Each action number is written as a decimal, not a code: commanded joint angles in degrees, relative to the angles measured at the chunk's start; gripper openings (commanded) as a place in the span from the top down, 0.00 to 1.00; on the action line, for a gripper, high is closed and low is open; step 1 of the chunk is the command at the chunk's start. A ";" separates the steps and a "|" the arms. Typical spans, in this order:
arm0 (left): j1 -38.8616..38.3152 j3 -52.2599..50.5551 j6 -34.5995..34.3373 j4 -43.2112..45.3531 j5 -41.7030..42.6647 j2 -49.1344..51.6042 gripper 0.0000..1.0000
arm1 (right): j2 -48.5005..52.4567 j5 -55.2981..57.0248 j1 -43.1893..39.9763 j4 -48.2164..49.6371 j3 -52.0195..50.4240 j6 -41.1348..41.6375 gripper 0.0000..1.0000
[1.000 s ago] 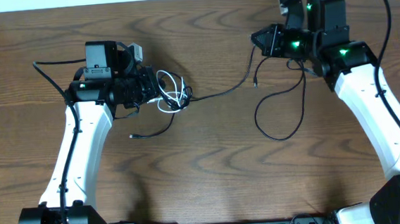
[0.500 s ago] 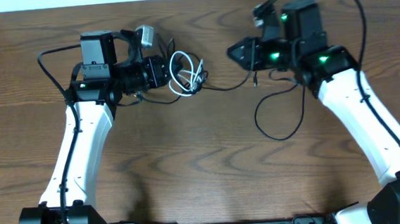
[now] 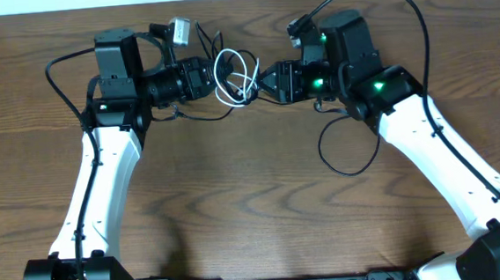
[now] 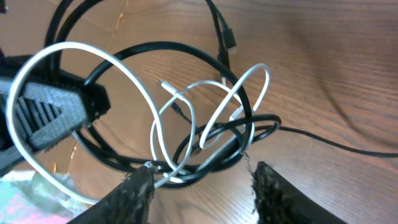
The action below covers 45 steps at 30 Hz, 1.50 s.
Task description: Untangle cables
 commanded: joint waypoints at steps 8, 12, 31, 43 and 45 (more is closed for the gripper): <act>-3.91 0.31 -4.42 1.60 -2.71 -0.09 0.93 | 5.01 -1.51 1.01 3.96 0.26 4.66 0.55; -4.66 0.31 -4.39 1.62 -3.76 -0.09 0.92 | 5.20 -0.42 1.01 4.55 0.26 5.55 0.62; -4.66 0.31 -4.39 1.57 -4.31 -0.09 0.93 | 10.29 4.70 2.43 6.60 0.24 6.60 0.80; -4.66 0.28 -4.37 0.66 -4.57 -0.09 0.93 | 10.71 0.98 2.40 8.57 0.24 3.85 0.89; -4.66 0.28 -4.31 -1.07 -6.36 -0.09 0.93 | 10.71 1.07 2.40 7.98 0.24 3.67 0.90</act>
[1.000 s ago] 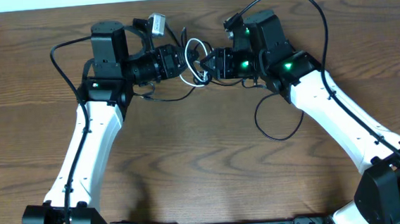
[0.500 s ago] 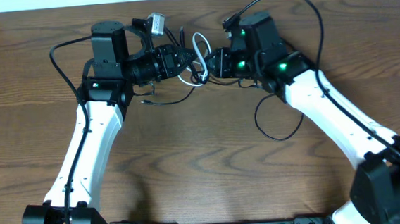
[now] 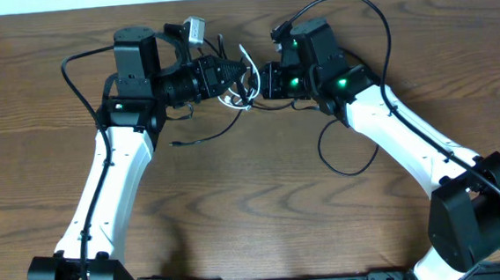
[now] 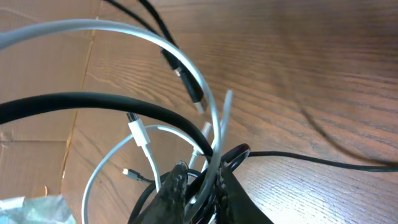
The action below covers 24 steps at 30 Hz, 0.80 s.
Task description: Untangle cables
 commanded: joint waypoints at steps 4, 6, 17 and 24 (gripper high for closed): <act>-0.24 0.28 0.11 -4.59 -5.49 -0.09 0.92 | 0.28 -1.27 0.39 -0.57 0.24 -3.67 0.93; -0.24 0.28 0.11 -5.55 -6.38 -0.09 0.93 | 0.28 -1.20 0.28 -1.36 0.24 -3.67 0.94; -0.24 0.28 0.52 -5.97 -6.67 -0.09 0.93 | 0.24 -1.07 -0.15 -5.01 0.26 -4.79 0.99; -0.22 0.28 0.52 -6.95 -10.27 -0.09 0.93 | 0.09 -4.48 -2.82 -7.08 0.28 -6.93 0.99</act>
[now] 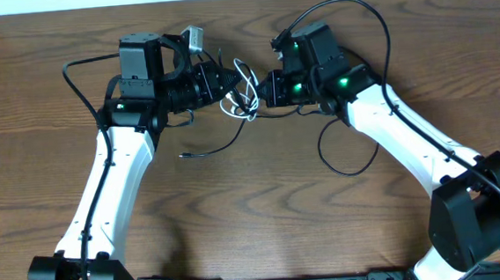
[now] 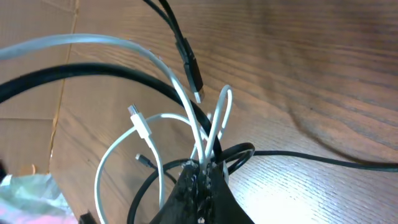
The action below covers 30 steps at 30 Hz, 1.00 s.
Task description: Untangle cables
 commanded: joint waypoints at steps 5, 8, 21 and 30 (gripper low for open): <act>0.00 0.28 0.55 -2.03 -5.55 -0.09 0.93 | -1.16 -3.52 -7.43 -6.45 0.28 -7.02 0.99; 0.00 0.28 0.52 -1.99 -5.55 -0.09 0.93 | -1.92 -4.24 -12.04 -10.49 0.28 -10.14 0.99; 0.00 0.28 0.04 -1.75 -5.57 -0.09 0.93 | -2.99 -12.41 -28.35 -18.14 0.28 -17.99 0.99; -0.02 0.28 1.49 -1.33 -4.15 -0.09 0.93 | -2.99 -23.82 -22.29 -14.23 0.28 -28.02 0.56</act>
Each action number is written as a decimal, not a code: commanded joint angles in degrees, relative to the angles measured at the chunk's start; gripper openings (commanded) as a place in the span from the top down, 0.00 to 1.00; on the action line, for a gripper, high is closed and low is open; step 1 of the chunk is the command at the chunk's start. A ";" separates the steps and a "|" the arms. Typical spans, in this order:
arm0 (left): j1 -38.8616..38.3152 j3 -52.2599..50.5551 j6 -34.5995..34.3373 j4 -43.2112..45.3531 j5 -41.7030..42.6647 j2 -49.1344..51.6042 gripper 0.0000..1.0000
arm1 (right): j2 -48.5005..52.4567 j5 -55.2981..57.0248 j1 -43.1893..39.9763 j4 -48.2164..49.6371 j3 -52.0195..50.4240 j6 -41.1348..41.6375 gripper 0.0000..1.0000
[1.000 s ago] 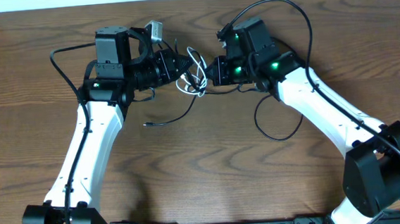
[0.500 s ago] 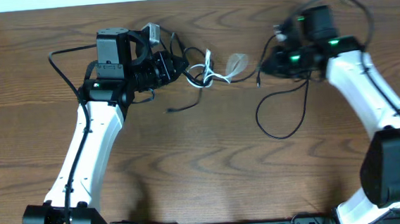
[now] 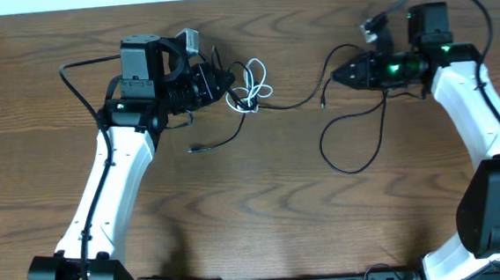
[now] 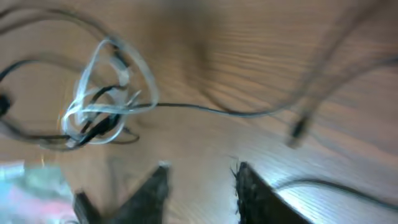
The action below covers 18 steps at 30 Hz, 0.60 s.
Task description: Untangle cables
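A knot of white cable loops and black cable (image 3: 249, 89) lies at the back of the table, just right of my left gripper (image 3: 223, 78), which looks shut on the black part of it. One thin black strand (image 3: 293, 104) runs right from the knot to a loose plug (image 3: 323, 105). My right gripper (image 3: 338, 75) is well right of the knot, open and holding nothing. The blurred right wrist view shows the knot (image 4: 102, 112), the strand and its plug (image 4: 298, 130) ahead of the open right gripper (image 4: 200, 174).
A black cable loop (image 3: 351, 170) lies on the wood table (image 3: 256, 228) below the right arm. Another black cable end (image 3: 194, 148) trails below the left gripper. A small grey adapter (image 3: 188, 40) sits behind the left wrist.
My right gripper, which was shut on the knot beside the left gripper, is now open and far to the right. A black strand now stretches right from the knot.
My right gripper first stood open at the cable knot held by the left gripper. It was then shut on the cables, both grippers close together near the back. Now it is open and away, with one black strand pulled out rightward.
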 commanded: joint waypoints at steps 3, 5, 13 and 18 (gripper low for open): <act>-0.39 0.28 2.95 0.87 3.19 -0.09 0.93 | -1.97 -6.95 6.03 3.13 0.26 -5.27 0.47; -0.94 0.28 3.37 1.42 3.82 -0.09 0.93 | -1.97 -6.95 8.13 4.46 0.26 -5.22 0.40; -2.99 0.28 4.00 3.13 3.48 -0.09 0.93 | -1.97 1.01 14.34 8.33 0.26 7.06 0.26; -3.19 0.28 3.98 2.86 2.23 -0.09 0.93 | -1.95 8.50 17.94 9.07 0.24 18.10 0.28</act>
